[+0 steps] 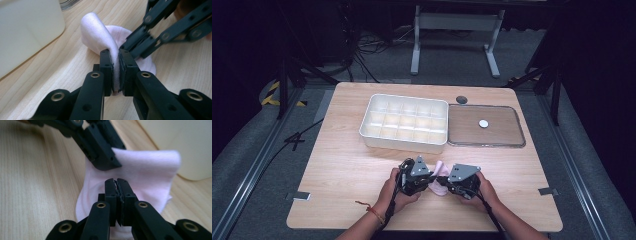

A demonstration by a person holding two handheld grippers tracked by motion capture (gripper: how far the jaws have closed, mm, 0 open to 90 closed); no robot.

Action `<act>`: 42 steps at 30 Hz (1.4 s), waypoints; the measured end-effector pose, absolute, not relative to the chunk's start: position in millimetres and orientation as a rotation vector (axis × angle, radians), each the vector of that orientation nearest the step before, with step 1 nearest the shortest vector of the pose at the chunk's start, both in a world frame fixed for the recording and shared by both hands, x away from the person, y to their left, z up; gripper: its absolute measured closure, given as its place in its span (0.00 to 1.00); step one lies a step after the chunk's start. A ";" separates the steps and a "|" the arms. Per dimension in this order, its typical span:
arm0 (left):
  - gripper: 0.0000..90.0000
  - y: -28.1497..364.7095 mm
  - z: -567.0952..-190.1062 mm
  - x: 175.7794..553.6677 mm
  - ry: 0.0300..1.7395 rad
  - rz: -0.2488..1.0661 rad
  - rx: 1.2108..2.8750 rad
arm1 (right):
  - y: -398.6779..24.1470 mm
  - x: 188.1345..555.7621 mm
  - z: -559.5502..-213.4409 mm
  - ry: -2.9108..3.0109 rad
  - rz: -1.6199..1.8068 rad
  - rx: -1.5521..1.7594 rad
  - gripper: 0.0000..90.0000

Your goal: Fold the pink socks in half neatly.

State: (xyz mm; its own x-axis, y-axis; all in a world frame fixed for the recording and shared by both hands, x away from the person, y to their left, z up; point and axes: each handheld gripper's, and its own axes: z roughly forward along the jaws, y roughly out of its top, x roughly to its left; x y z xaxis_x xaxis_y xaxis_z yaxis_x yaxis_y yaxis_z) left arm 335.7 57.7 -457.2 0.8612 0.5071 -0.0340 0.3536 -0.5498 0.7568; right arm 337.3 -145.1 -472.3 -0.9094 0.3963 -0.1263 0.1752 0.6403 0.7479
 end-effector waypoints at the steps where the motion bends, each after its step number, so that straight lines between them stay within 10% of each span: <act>1: 0.91 57.7 -457.0 335.4 0.610 0.238 2.206 | -144.3 337.7 -473.6 2.586 1.133 0.462 0.98; 42: 0.91 41.2 -454.7 323.0 0.511 0.343 2.267 | -175.7 347.1 -459.6 2.601 1.119 0.576 0.93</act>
